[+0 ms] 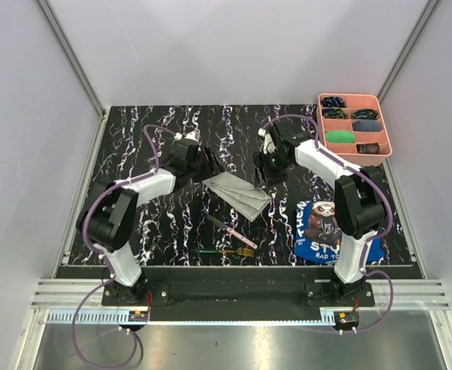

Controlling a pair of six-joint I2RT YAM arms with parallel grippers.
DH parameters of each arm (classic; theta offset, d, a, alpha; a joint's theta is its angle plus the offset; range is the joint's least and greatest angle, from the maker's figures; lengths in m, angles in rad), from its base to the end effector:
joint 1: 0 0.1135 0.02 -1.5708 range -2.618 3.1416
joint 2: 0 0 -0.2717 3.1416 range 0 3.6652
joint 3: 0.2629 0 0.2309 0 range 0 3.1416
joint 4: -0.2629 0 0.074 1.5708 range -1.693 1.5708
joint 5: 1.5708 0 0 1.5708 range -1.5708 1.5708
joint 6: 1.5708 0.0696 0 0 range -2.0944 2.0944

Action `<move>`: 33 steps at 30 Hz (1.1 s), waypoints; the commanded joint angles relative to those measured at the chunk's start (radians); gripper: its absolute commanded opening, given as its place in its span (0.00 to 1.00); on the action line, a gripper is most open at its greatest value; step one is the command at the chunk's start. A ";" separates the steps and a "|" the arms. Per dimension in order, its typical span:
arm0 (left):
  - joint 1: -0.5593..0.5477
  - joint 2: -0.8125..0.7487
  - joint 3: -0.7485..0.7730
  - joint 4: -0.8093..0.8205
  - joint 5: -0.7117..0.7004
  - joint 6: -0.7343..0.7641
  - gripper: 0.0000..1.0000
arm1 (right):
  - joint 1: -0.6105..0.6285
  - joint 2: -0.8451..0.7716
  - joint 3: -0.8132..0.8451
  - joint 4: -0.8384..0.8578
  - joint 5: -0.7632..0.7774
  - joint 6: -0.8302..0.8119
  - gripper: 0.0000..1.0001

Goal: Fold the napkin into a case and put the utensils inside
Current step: Smooth out the smaller rectangle-folded napkin at the center of the board.

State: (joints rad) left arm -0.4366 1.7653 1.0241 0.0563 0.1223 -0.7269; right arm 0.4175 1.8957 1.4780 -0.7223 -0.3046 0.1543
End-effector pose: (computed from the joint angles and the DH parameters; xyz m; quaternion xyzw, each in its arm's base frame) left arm 0.3483 -0.1719 0.1833 -0.1045 0.8961 -0.2812 0.3271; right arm 0.3512 0.1786 0.2078 -0.1588 0.9530 0.2018 0.1609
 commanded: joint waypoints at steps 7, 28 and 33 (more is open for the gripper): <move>-0.109 -0.080 -0.117 0.109 0.178 -0.124 0.14 | 0.003 -0.003 -0.016 -0.051 0.038 -0.104 0.45; -0.197 0.043 -0.294 0.369 0.174 -0.304 0.00 | 0.090 -0.015 -0.084 -0.012 -0.037 0.068 0.15; -0.215 0.045 -0.300 0.390 0.145 -0.319 0.00 | 0.106 -0.040 -0.113 -0.005 -0.109 0.160 0.07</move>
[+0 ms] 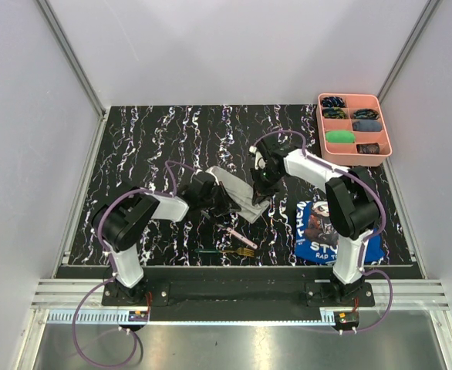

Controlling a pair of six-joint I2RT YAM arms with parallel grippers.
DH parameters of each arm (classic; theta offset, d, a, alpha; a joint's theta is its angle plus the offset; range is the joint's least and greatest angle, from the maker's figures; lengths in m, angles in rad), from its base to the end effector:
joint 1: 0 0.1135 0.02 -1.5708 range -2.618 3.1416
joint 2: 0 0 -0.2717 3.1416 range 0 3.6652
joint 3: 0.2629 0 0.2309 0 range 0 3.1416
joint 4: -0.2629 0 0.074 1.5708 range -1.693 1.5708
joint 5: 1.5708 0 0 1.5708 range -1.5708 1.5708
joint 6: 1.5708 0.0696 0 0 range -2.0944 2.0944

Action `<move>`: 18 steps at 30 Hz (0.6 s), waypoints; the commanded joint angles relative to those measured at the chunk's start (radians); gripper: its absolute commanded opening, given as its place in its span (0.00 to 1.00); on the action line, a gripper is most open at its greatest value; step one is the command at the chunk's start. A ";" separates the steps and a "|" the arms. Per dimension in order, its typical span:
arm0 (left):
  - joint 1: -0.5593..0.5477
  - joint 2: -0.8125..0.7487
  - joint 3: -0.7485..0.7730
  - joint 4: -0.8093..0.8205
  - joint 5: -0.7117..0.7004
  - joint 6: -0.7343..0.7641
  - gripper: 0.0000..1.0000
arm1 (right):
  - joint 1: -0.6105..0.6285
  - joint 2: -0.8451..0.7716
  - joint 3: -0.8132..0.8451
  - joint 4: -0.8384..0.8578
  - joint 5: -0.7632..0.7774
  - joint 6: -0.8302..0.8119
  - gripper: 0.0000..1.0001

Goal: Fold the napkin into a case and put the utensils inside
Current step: Smooth out the smaller rectangle-folded napkin at the center of the board.

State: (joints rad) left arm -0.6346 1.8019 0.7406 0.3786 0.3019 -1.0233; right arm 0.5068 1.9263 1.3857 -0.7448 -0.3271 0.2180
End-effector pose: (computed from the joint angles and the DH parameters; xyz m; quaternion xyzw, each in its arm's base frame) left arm 0.2715 -0.2256 0.1240 -0.1090 0.8884 -0.4049 0.1868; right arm 0.3179 0.2021 0.1707 -0.1634 0.9631 0.2004 0.0741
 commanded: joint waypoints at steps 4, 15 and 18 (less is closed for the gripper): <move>-0.023 -0.010 -0.029 0.074 -0.058 -0.023 0.00 | 0.024 -0.105 -0.066 0.030 -0.099 0.152 0.06; -0.031 -0.125 -0.101 0.146 -0.103 -0.014 0.00 | 0.032 -0.086 -0.227 0.169 -0.128 0.239 0.05; -0.030 -0.174 -0.113 0.125 -0.098 -0.001 0.00 | 0.030 -0.055 -0.249 0.199 -0.112 0.245 0.04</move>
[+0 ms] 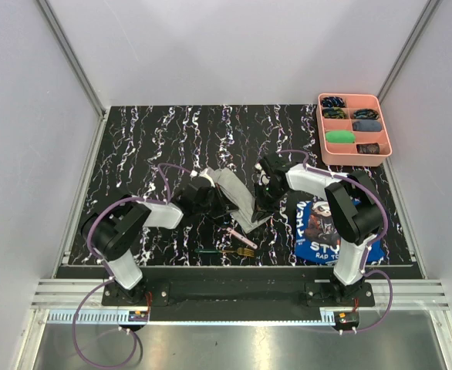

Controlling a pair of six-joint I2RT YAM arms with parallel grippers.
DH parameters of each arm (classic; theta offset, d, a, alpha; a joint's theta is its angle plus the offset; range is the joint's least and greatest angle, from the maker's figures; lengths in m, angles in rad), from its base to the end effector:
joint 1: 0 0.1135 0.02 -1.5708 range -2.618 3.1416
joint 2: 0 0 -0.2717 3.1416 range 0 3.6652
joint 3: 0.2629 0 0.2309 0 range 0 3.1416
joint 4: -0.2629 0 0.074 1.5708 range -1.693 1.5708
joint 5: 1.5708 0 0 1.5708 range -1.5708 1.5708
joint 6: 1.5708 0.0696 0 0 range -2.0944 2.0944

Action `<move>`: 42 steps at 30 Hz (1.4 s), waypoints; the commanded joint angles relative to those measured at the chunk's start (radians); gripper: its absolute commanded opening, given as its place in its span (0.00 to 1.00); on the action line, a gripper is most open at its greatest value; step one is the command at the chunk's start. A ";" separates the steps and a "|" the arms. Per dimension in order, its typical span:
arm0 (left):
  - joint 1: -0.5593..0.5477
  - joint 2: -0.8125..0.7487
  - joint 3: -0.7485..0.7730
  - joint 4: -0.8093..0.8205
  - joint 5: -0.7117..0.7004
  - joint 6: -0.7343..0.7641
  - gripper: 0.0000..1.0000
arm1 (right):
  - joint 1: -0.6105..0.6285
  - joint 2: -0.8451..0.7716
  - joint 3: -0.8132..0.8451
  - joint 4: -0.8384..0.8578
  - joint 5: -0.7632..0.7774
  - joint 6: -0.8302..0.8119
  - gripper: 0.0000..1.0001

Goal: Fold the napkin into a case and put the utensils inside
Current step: Smooth out the smaller rectangle-folded napkin at the center of the board.

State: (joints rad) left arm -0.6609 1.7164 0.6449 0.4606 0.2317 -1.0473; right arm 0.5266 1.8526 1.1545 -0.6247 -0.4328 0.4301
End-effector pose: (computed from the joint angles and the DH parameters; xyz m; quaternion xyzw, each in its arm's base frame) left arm 0.2546 -0.2182 0.1340 -0.1168 0.8749 -0.4132 0.2240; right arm 0.2781 0.1954 0.1442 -0.0733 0.9668 0.2448 0.0092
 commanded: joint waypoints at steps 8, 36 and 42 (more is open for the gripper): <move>0.026 -0.198 0.004 -0.235 -0.095 0.069 0.02 | 0.010 -0.044 0.002 0.049 0.028 0.018 0.15; 0.023 -0.017 0.002 -0.068 0.051 -0.031 0.00 | 0.059 0.023 0.254 -0.194 0.242 -0.131 0.52; 0.020 0.055 0.022 -0.027 0.066 -0.059 0.00 | 0.067 0.071 0.293 -0.207 0.282 -0.142 0.38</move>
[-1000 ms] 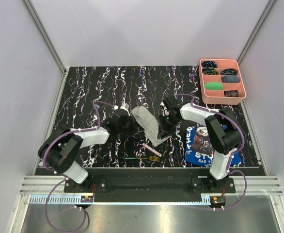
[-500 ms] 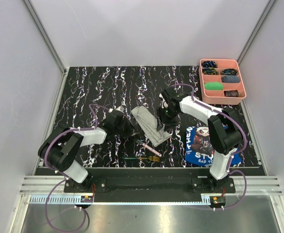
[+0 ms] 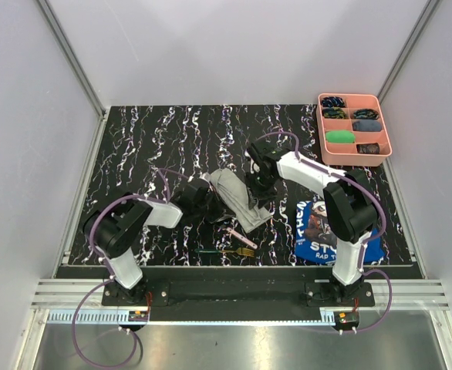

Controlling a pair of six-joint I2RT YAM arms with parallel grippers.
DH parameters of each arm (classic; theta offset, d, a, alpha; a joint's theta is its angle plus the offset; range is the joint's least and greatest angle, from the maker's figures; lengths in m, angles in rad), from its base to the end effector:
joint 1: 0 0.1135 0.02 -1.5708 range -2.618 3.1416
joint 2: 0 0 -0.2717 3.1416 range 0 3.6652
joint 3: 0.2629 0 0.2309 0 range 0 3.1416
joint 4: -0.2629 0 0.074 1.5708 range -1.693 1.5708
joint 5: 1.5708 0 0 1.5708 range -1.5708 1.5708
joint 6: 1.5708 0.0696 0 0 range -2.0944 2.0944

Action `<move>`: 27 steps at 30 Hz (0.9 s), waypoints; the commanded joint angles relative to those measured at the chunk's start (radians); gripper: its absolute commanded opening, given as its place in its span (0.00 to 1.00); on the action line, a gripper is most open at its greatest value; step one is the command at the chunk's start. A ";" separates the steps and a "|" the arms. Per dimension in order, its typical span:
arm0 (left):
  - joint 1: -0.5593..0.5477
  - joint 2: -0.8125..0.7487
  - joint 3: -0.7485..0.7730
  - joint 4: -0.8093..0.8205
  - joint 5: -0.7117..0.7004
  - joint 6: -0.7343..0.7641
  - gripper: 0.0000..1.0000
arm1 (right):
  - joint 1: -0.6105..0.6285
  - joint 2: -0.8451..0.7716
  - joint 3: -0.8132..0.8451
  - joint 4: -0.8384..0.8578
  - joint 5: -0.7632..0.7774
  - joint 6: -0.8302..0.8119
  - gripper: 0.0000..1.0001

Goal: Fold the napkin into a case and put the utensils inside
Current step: Smooth out the smaller rectangle-folded napkin at the center of the board.

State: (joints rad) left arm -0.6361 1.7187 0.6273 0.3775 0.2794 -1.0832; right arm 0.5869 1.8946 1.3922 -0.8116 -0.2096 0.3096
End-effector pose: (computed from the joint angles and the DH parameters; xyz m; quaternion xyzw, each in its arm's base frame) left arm 0.2481 -0.2071 0.1198 -0.1433 0.8912 -0.3944 0.1726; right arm 0.2974 0.2152 0.1789 -0.1496 0.9750 0.1487 0.0698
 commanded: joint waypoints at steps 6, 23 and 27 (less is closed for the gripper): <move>-0.007 0.088 0.126 0.025 0.001 -0.001 0.00 | 0.007 0.041 0.096 -0.044 0.081 -0.021 0.18; 0.001 -0.042 0.107 -0.069 -0.028 0.137 0.08 | 0.007 0.063 -0.064 0.075 0.050 0.040 0.07; 0.022 -0.080 0.163 -0.097 0.023 0.138 0.12 | 0.007 0.061 -0.059 0.077 0.078 0.033 0.07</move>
State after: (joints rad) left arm -0.6331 1.7039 0.7353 0.2687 0.2810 -0.9878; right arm 0.5892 1.9533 1.3334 -0.7666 -0.1738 0.3454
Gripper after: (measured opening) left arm 0.111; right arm 0.076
